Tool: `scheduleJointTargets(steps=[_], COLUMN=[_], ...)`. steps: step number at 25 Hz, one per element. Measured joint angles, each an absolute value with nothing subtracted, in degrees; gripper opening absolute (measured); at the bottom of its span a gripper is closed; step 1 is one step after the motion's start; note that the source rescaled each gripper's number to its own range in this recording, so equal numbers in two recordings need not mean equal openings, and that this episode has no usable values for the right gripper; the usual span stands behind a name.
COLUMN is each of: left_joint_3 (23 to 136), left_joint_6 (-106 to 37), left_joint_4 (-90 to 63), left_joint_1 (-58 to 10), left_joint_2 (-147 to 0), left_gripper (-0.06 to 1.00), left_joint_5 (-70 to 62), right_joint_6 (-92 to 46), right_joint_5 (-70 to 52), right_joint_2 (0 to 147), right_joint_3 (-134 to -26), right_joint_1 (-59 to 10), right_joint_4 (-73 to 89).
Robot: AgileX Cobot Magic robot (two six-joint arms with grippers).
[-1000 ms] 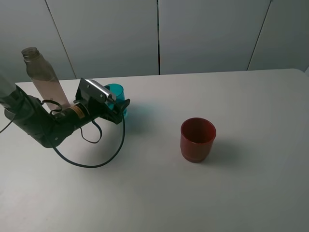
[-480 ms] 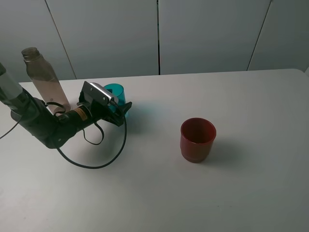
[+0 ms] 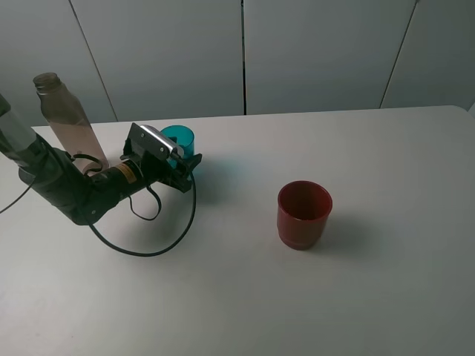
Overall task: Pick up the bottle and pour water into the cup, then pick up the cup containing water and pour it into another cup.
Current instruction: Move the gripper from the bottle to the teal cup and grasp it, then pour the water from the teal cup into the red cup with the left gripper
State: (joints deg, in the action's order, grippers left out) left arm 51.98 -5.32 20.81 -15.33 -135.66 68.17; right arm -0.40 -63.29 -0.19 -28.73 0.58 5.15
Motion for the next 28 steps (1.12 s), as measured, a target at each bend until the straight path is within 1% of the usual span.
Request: scheduleJointTargets(steps=[11,16,23,28], left_joint_3=[51.98,51.98,51.88,51.88], left_joint_6=[-4.31,-3.40,-2.27,-2.15], left_joint_4=[20.81,20.90,23.32,25.38], left_joint_1=[-15.33,-15.33,-15.42,-16.74], left_joint_2=[-135.66,-132.75,-124.97,-120.44], left_gripper=[0.02,0.02,0.02,0.02], left_joint_5=[68.28,67.30,55.86,50.40], right_joint_6=[-0.40,-0.40,-0.40,-0.40], right_joint_5=[-63.29,-63.29,-63.29,-63.29], right_joint_2=[-0.19,-0.19,-0.19,-0.19], right_joint_3=[-28.73,-28.73,-28.73,-28.73], right_joint_1=[0.58,0.58,0.58,0.58], right_joint_4=[5.15,5.15,5.15,5.15])
